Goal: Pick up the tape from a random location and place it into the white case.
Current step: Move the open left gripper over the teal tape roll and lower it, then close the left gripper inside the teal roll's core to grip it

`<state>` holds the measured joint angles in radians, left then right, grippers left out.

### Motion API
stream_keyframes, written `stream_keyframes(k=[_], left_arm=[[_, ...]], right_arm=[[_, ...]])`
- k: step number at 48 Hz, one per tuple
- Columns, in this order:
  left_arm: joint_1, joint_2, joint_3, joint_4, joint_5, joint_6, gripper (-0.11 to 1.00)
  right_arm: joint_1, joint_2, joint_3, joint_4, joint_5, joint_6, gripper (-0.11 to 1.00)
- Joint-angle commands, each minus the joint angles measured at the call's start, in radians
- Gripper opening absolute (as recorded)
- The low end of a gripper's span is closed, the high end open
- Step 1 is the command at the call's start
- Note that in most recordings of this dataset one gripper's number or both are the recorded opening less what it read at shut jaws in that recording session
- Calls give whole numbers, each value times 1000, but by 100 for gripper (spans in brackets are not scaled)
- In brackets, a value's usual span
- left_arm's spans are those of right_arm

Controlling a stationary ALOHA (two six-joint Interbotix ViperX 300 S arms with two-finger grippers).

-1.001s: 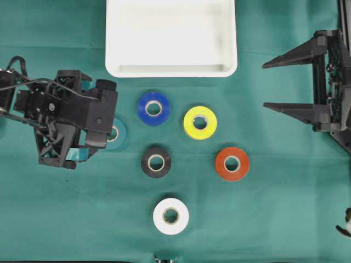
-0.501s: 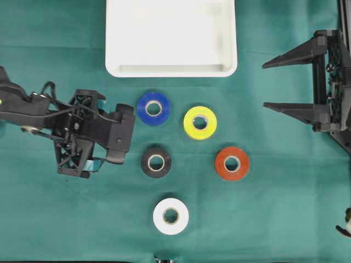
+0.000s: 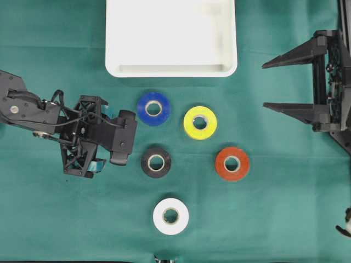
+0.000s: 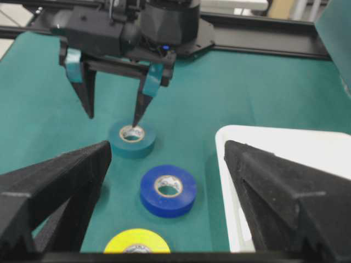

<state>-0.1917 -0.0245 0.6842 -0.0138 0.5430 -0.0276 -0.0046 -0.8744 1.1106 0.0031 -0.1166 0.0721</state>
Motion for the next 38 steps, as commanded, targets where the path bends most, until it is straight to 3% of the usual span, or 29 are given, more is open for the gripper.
stream_keyframes(k=[1, 38], left_arm=[[-2, -2, -5, 3, -21, 0, 99], [21, 54, 34, 3, -129, 2, 99]], right_arm=[[-2, 5, -25, -2, -5, -2, 92], [-2, 21, -23, -2, -5, -3, 92]])
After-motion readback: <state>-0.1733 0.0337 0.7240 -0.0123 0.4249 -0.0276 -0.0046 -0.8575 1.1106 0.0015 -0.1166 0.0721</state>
